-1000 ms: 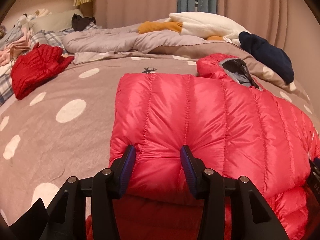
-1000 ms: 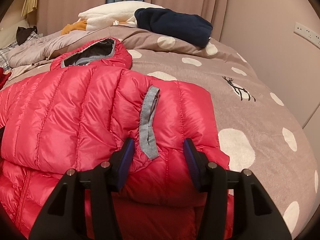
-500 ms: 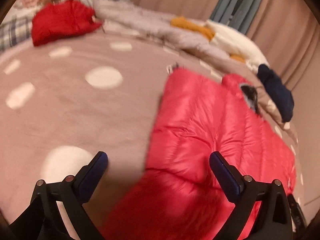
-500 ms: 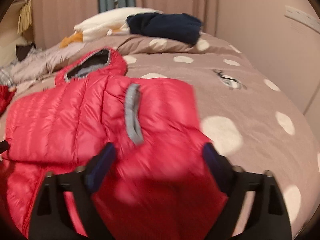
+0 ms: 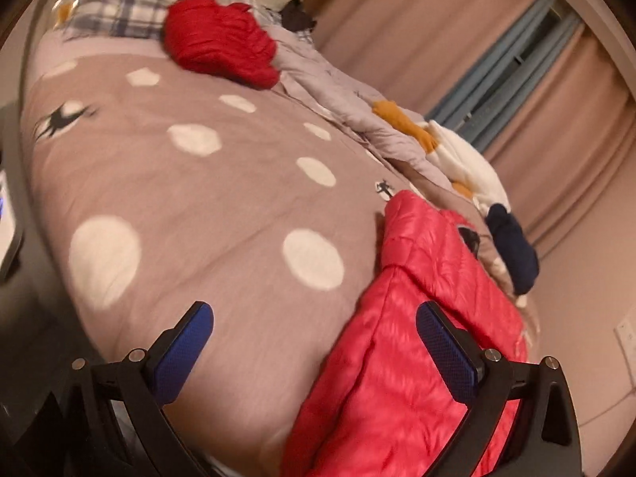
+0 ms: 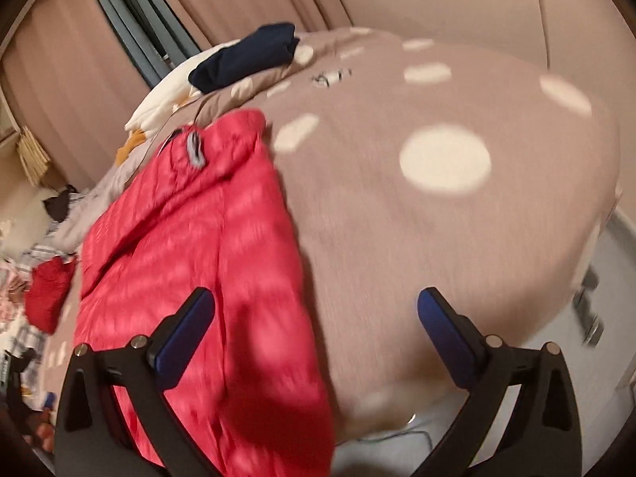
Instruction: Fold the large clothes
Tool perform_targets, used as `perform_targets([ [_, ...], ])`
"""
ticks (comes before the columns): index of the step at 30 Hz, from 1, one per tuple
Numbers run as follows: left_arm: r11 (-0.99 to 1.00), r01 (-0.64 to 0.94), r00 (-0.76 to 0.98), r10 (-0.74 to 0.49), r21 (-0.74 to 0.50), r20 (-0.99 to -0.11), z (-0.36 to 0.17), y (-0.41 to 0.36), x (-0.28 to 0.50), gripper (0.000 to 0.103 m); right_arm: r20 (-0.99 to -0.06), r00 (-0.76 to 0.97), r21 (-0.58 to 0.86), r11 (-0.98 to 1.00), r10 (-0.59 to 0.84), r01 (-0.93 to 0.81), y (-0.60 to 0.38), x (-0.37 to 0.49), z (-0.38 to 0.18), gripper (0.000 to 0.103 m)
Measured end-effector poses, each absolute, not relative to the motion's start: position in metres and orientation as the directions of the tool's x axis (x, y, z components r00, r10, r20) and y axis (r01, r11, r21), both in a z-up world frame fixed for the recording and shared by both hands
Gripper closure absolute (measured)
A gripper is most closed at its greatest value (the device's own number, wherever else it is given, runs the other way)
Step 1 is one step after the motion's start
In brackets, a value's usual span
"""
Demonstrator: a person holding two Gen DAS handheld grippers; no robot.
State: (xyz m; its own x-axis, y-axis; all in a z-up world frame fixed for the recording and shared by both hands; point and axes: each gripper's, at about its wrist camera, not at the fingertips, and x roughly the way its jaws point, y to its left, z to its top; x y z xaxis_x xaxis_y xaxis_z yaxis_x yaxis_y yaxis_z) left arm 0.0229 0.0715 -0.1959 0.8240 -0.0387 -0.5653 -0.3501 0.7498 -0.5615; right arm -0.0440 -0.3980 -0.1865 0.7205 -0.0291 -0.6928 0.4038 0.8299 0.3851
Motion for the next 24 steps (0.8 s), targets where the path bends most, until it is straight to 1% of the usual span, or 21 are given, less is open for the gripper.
perform_targets([
  [2, 0.739, -0.342, 0.83, -0.052, -0.58, -0.556, -0.205, 0.067, 0.011, 0.002, -0.681, 0.733, 0.412, 0.825, -0.004, 0.387, -0.396, -0.054, -0.19, 0.001],
  [10, 0.769, -0.331, 0.793, -0.088, -0.547, -0.603, -0.23, 0.041, -0.002, 0.002, -0.664, 0.746, 0.451, 0.825, 0.056, 0.34, -0.388, -0.068, -0.187, 0.001],
  [13, 0.76, -0.34, 0.773, -0.11, -0.555, -0.625, -0.239, 0.037, -0.003, 0.002, -0.67, 0.738, 0.461, 0.825, 0.082, 0.328, -0.389, -0.071, -0.191, 0.001],
  [16, 0.763, -0.33, 0.749, -0.147, -0.556, -0.647, -0.248, 0.028, -0.005, 0.002, -0.683, 0.724, 0.463, 0.825, 0.098, 0.325, -0.389, -0.073, -0.199, 0.001],
  [18, 0.756, -0.311, 0.734, -0.195, -0.576, -0.651, -0.255, 0.022, -0.008, 0.002, -0.693, 0.711, 0.477, 0.815, 0.118, 0.329, -0.388, -0.073, -0.206, 0.001],
  [21, 0.714, -0.278, 0.714, -0.295, -0.643, -0.635, -0.265, 0.013, -0.008, 0.005, -0.695, 0.691, 0.549, 0.767, 0.199, 0.331, -0.387, -0.074, -0.22, 0.001],
  [24, 0.718, -0.262, 0.692, -0.326, -0.645, -0.644, -0.263, 0.006, -0.003, 0.007, -0.677, 0.668, 0.631, 0.71, 0.309, 0.311, -0.381, -0.074, -0.233, 0.005],
])
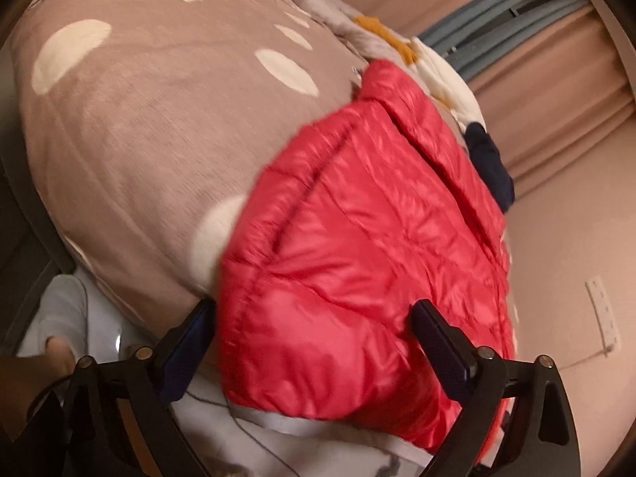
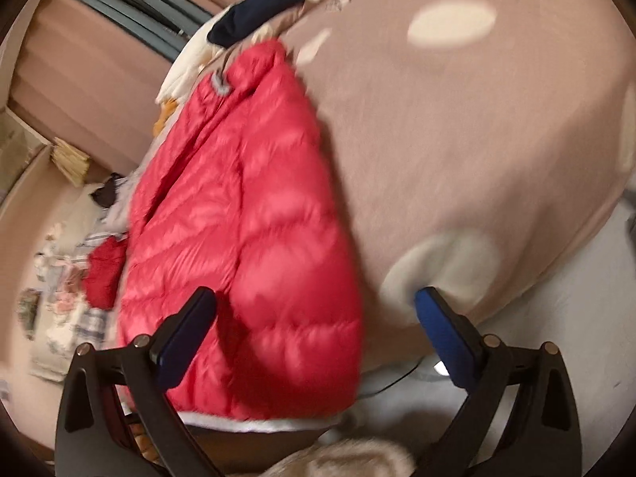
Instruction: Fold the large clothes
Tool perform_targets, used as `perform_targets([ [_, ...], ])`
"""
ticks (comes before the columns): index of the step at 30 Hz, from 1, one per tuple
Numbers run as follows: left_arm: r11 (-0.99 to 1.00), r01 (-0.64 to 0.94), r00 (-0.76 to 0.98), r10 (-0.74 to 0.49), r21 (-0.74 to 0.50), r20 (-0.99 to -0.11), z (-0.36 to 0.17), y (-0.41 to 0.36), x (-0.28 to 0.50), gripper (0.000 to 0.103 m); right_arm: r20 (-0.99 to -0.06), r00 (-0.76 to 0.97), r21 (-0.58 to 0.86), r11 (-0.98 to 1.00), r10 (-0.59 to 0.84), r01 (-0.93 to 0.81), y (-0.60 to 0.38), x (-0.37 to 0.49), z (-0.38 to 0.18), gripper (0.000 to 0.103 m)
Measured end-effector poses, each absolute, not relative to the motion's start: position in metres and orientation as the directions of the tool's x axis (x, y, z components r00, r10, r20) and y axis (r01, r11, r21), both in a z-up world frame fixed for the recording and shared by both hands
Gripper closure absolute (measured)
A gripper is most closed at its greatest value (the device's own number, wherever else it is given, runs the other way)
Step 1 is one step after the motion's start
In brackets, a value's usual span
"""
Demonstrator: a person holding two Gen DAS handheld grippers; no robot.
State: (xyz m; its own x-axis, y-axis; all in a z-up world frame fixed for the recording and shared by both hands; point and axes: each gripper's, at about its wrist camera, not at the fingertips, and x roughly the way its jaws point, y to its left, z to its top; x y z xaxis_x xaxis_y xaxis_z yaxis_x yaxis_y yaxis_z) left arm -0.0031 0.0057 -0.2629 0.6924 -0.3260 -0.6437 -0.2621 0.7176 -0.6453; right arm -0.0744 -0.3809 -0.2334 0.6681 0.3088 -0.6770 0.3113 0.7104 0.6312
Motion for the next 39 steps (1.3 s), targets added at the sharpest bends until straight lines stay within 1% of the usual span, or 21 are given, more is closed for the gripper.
perform_targets([
  [1, 0.719, -0.254, 0.688, -0.335, -0.646, -0.644, -0.263, 0.004, -0.002, 0.008, -0.668, 0.661, 0.656, 0.691, 0.342, 0.305, -0.379, -0.074, -0.237, 0.007],
  [3, 0.725, -0.265, 0.676, -0.332, -0.636, -0.659, -0.263, 0.003, -0.002, 0.019, -0.656, 0.646, 0.688, 0.661, 0.391, 0.299, -0.371, -0.074, -0.243, 0.014],
  [4, 0.729, -0.265, 0.672, -0.33, -0.631, -0.664, -0.263, 0.004, -0.002, 0.022, -0.65, 0.641, 0.699, 0.652, 0.408, 0.294, -0.368, -0.074, -0.245, 0.017],
  [5, 0.731, -0.261, 0.669, -0.334, -0.631, -0.664, -0.262, 0.004, -0.003, 0.028, -0.647, 0.636, 0.706, 0.646, 0.42, 0.291, -0.365, -0.074, -0.246, 0.026],
  [6, 0.726, -0.251, 0.67, -0.347, -0.64, -0.656, -0.261, 0.006, -0.006, 0.035, -0.65, 0.63, 0.705, 0.646, 0.424, 0.292, -0.361, -0.075, -0.246, 0.03],
  [8, 0.71, -0.233, 0.679, -0.37, -0.665, -0.634, -0.26, 0.008, -0.011, 0.043, -0.654, 0.635, 0.695, 0.658, 0.411, 0.29, -0.357, -0.078, -0.242, 0.034],
  [9, 0.704, -0.223, 0.683, -0.381, -0.675, -0.623, -0.257, 0.009, -0.012, 0.045, -0.658, 0.634, 0.687, 0.667, 0.406, 0.287, -0.356, -0.079, -0.24, 0.035],
  [12, 0.701, -0.195, 0.689, -0.4, -0.686, -0.605, -0.251, 0.006, -0.014, 0.045, -0.669, 0.621, 0.683, 0.667, 0.409, 0.297, -0.356, -0.079, -0.236, 0.037],
  [15, 0.645, -0.147, 0.725, -0.445, -0.749, -0.526, -0.242, 0.009, -0.019, 0.045, -0.645, 0.635, 0.708, 0.646, 0.426, 0.285, -0.359, -0.076, -0.225, 0.037],
  [17, 0.609, -0.142, 0.728, -0.47, -0.78, -0.5, -0.244, 0.014, -0.014, 0.045, -0.623, 0.655, 0.72, 0.64, 0.427, 0.267, -0.358, -0.074, -0.214, 0.037],
  [19, 0.576, -0.154, 0.704, -0.506, -0.802, -0.498, -0.252, 0.015, -0.005, 0.045, -0.594, 0.679, 0.73, 0.644, 0.432, 0.229, -0.355, -0.071, -0.205, 0.036],
  [22, 0.59, -0.134, 0.701, -0.512, -0.796, -0.497, -0.253, 0.01, -0.001, 0.045, -0.593, 0.674, 0.727, 0.653, 0.44, 0.214, -0.347, -0.063, -0.205, 0.038],
  [23, 0.615, -0.123, 0.697, -0.505, -0.779, -0.509, -0.25, 0.007, 0.0, 0.051, -0.587, 0.676, 0.73, 0.652, 0.446, 0.205, -0.345, -0.061, -0.206, 0.041],
  [24, 0.642, -0.118, 0.693, -0.494, -0.758, -0.526, -0.248, 0.003, 0.003, 0.06, -0.588, 0.676, 0.727, 0.656, 0.445, 0.201, -0.343, -0.059, -0.207, 0.051],
  [25, 0.668, -0.118, 0.689, -0.477, -0.735, -0.545, -0.246, 0.0, 0.006, 0.064, -0.603, 0.669, 0.713, 0.669, 0.434, 0.209, -0.34, -0.055, -0.21, 0.058],
  [26, 0.684, -0.126, 0.691, -0.459, -0.718, -0.558, -0.245, -0.003, 0.009, 0.07, -0.615, 0.664, 0.702, 0.679, 0.425, 0.216, -0.338, -0.053, -0.211, 0.07],
  [27, 0.693, -0.132, 0.696, -0.444, -0.708, -0.565, -0.246, -0.004, 0.009, 0.074, -0.621, 0.66, 0.696, 0.684, 0.422, 0.218, -0.337, -0.05, -0.213, 0.073],
  [30, 0.747, -0.148, 0.712, -0.374, -0.648, -0.594, -0.241, -0.012, 0.008, 0.08, -0.618, 0.673, 0.685, 0.699, 0.407, 0.206, -0.339, -0.05, -0.211, 0.079],
  [32, 0.774, -0.146, 0.731, -0.335, -0.617, -0.594, -0.234, -0.014, 0.0, 0.082, -0.607, 0.685, 0.681, 0.707, 0.402, 0.189, -0.343, -0.051, -0.207, 0.081],
  [36, 0.805, -0.116, 0.782, -0.287, -0.581, -0.554, -0.208, -0.02, -0.007, 0.083, -0.557, 0.731, 0.699, 0.698, 0.395, 0.156, -0.35, -0.057, -0.188, 0.083],
  [39, 0.818, -0.07, 0.825, -0.275, -0.571, -0.494, -0.18, -0.023, -0.017, 0.083, -0.511, 0.775, 0.699, 0.704, 0.371, 0.125, -0.356, -0.063, -0.167, 0.084],
])
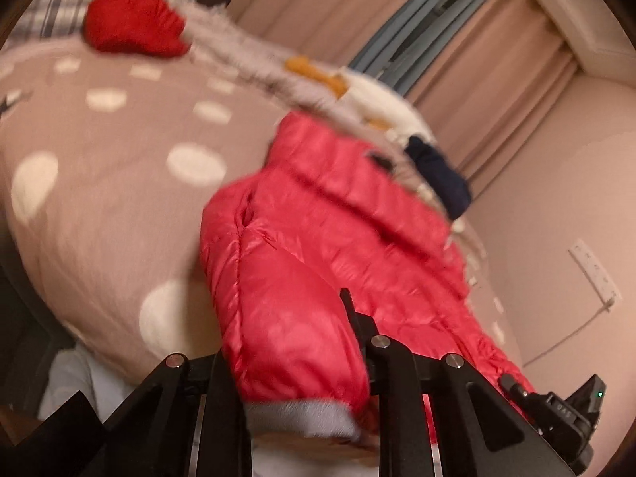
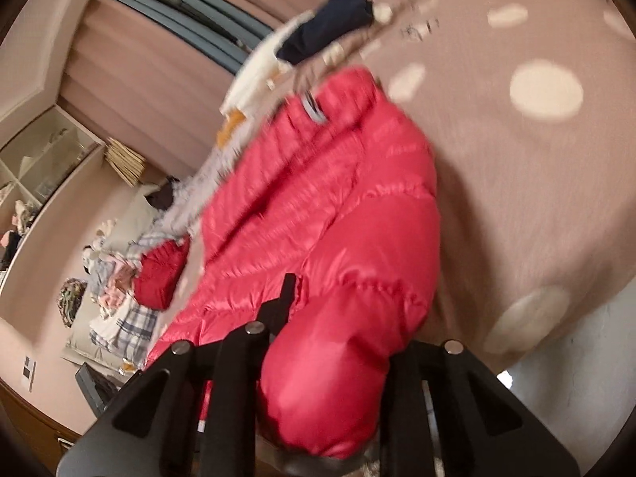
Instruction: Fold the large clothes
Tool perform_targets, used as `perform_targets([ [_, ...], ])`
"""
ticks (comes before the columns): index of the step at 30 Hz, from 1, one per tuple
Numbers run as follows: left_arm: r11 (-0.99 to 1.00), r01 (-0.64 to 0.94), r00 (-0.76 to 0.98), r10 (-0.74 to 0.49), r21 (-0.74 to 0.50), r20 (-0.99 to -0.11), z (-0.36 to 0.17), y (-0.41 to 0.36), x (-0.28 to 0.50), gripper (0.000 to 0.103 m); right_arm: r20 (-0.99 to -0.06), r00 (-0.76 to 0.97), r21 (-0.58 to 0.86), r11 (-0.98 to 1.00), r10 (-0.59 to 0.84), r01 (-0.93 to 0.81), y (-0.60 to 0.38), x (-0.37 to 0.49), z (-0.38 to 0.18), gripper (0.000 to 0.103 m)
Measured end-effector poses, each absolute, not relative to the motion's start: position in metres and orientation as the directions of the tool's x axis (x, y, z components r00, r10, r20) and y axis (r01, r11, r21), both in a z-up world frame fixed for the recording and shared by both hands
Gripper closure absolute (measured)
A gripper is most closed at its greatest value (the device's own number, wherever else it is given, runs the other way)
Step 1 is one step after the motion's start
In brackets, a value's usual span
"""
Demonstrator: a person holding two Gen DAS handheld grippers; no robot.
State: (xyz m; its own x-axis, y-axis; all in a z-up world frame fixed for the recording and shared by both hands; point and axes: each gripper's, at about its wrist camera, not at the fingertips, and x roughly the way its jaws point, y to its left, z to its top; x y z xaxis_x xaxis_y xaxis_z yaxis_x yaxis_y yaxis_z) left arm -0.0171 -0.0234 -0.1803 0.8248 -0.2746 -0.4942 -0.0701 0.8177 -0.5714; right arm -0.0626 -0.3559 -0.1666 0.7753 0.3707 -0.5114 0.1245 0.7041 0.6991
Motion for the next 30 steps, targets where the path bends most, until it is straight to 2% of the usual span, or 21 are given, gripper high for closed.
perform_targets([
  [6, 0.828, -0.008, 0.867, -0.274, -0.561, -0.417, -0.143, -0.029, -0.031, 0.083, -0.419, 0.846, 0.702, 0.708, 0.33, 0.072, -0.37, -0.074, -0.127, 0.084],
  [10, 0.855, 0.017, 0.89, -0.249, -0.518, -0.382, -0.123, -0.041, -0.034, 0.083, -0.398, 0.872, 0.653, 0.756, 0.284, 0.051, -0.364, -0.081, -0.107, 0.084],
  [16, 0.871, 0.026, 0.896, -0.238, -0.49, -0.375, -0.108, -0.047, -0.029, 0.083, -0.372, 0.892, 0.629, 0.776, 0.257, 0.038, -0.368, -0.083, -0.097, 0.084],
  [23, 0.887, 0.016, 0.893, -0.221, -0.462, -0.393, -0.108, -0.049, -0.029, 0.083, -0.388, 0.892, 0.602, 0.797, 0.23, 0.056, -0.372, -0.083, -0.099, 0.084],
  [30, 0.897, 0.026, 0.904, -0.209, -0.441, -0.373, -0.103, -0.046, -0.033, 0.083, -0.35, 0.916, 0.551, 0.834, 0.196, 0.032, -0.368, -0.083, -0.09, 0.084],
])
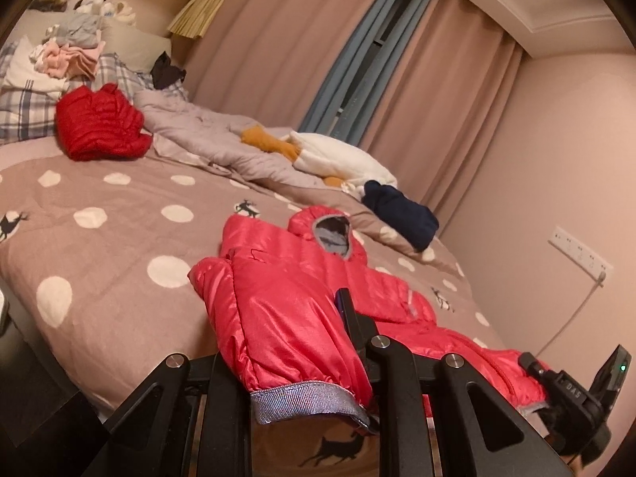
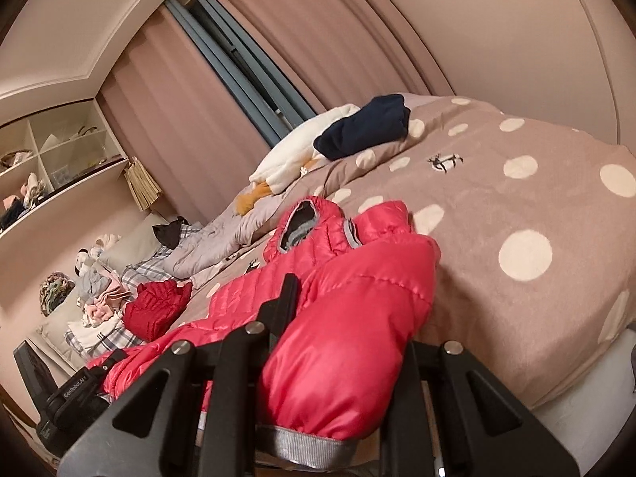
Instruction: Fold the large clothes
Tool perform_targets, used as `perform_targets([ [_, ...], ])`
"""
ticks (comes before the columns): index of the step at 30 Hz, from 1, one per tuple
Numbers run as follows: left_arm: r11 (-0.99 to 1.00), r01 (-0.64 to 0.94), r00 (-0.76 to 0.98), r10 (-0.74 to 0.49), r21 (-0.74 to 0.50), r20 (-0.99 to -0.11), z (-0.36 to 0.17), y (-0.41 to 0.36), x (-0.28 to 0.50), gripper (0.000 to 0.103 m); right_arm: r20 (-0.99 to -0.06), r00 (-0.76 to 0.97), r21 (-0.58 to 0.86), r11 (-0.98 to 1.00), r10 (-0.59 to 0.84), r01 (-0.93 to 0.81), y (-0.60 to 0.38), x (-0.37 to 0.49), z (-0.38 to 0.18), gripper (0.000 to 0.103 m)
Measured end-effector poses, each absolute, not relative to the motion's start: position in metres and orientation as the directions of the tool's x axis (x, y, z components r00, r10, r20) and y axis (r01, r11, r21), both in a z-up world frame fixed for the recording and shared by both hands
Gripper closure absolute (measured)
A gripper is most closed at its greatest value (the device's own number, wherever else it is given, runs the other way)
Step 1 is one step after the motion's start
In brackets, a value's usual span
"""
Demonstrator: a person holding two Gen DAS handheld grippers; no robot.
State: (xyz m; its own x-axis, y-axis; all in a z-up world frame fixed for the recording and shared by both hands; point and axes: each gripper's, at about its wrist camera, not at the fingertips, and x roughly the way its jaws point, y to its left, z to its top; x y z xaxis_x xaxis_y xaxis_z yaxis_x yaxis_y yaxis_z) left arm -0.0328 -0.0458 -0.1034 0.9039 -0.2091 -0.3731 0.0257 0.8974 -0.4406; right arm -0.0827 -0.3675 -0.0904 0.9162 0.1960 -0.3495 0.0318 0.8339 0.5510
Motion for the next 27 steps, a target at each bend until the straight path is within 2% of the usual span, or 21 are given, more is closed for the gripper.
perform_targets([
  [7, 0.905, 0.003, 0.888, -0.198, -0.425, -0.415, -0.116, -0.046, -0.025, 0.083, -0.394, 0.901, 0.528, 0.847, 0.183, 0.059, -0.366, -0.069, -0.1, 0.083],
  [15, 0.914, 0.028, 0.895, -0.203, -0.405, -0.397, -0.104, -0.046, -0.021, 0.083, -0.342, 0.918, 0.544, 0.839, 0.203, 0.017, -0.367, -0.069, -0.089, 0.081],
  [27, 0.937, 0.044, 0.911, -0.18, -0.348, -0.37, -0.072, -0.048, 0.087, 0.083, -0.288, 0.948, 0.464, 0.886, 0.132, 0.018, -0.353, 0.007, -0.052, 0.081],
])
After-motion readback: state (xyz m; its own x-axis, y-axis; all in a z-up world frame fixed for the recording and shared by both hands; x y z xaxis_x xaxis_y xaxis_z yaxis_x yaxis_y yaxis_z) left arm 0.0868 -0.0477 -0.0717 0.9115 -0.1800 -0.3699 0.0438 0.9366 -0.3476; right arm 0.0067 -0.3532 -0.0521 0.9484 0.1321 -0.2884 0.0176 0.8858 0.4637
